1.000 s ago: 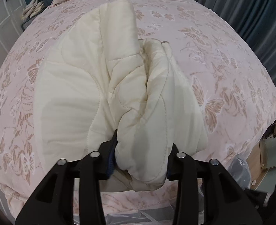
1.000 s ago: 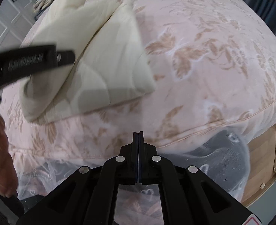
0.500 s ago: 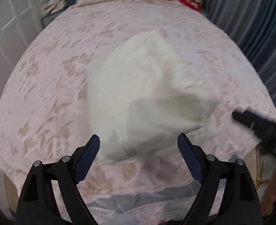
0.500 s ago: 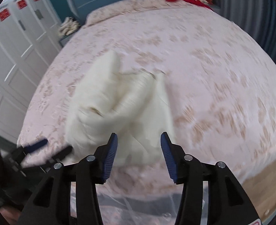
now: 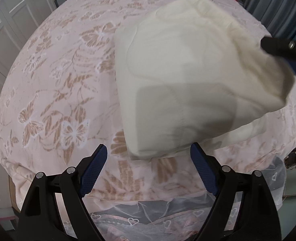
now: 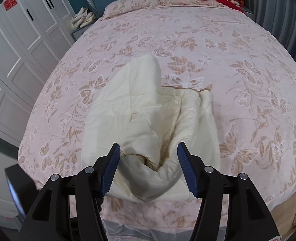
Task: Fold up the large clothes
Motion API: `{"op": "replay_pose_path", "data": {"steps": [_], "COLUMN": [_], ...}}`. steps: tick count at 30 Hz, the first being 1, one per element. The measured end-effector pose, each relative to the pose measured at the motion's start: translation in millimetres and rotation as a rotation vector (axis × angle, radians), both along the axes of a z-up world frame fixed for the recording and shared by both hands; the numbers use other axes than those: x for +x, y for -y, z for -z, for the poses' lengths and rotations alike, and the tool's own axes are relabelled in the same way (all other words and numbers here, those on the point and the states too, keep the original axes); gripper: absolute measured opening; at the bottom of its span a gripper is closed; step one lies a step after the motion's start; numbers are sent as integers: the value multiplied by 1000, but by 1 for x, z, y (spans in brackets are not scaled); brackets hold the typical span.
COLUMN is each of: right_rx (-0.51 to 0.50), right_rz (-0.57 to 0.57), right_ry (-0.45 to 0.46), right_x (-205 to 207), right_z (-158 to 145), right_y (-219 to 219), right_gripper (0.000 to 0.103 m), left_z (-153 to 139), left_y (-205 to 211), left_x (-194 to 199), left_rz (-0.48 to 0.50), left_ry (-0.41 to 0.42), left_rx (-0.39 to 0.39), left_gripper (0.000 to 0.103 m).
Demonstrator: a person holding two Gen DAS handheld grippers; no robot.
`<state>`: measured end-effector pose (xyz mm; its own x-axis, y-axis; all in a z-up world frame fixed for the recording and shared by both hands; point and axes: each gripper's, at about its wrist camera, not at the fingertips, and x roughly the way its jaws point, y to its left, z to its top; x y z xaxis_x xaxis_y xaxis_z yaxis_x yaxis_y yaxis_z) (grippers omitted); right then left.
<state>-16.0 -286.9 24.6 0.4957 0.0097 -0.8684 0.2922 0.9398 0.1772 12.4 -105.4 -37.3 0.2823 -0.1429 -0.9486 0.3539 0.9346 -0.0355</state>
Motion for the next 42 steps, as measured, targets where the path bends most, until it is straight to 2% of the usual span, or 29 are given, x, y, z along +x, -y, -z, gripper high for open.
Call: {"op": "replay_pose_path", "data": {"steps": [3,7,8,9,12,15,18,20,22,33,38,40,42], "right_rx": [-5,-94,-111,-112,-1,37,29,47,71,65,110,146,156], "right_rz": [-38,-64,-65,-64,-52,-18,59,110,137,128,150,166,169], "right_ry": [-28,-106,-115,-116,-75,-12,1,-46,-88,-154,-136,-117,-96], "right_x": [9,22,24,24,13,-11,-35,-44,-49,-36,-43,-53,-66], "right_z": [8,34,39,42,38,18,14,32,55,116,112,99,82], "right_y": [-11,-22,-22,-21,-6,13,38,60,74,71,77,81,84], "right_gripper": [66,66,54,29,15,13,13,13,13,18,23,28,29], "left_z": [11,22,23,24,21,12,4,7,14,28,18,5,-10], "left_y": [-2,-5,-5,-6,-9,-6,7,17,27,34,33,25,14], "left_x": [3,7,8,9,11,9,7,7,6,8,3,1,-1], "left_rz": [-11,-25,-28,-32,-40,-25,17,35,47,43,41,40,33], "left_ry": [-22,-47,-52,-61,-82,-72,-57,-55,-49,-65,-57,-50,-51], "left_rx": [6,-3,-6,-15,-53,-95,-117,-105,-65,-7,-11,-32,-75], "left_gripper": [82,80,79,78,73,73,73,73,64,63,61,61,62]}}
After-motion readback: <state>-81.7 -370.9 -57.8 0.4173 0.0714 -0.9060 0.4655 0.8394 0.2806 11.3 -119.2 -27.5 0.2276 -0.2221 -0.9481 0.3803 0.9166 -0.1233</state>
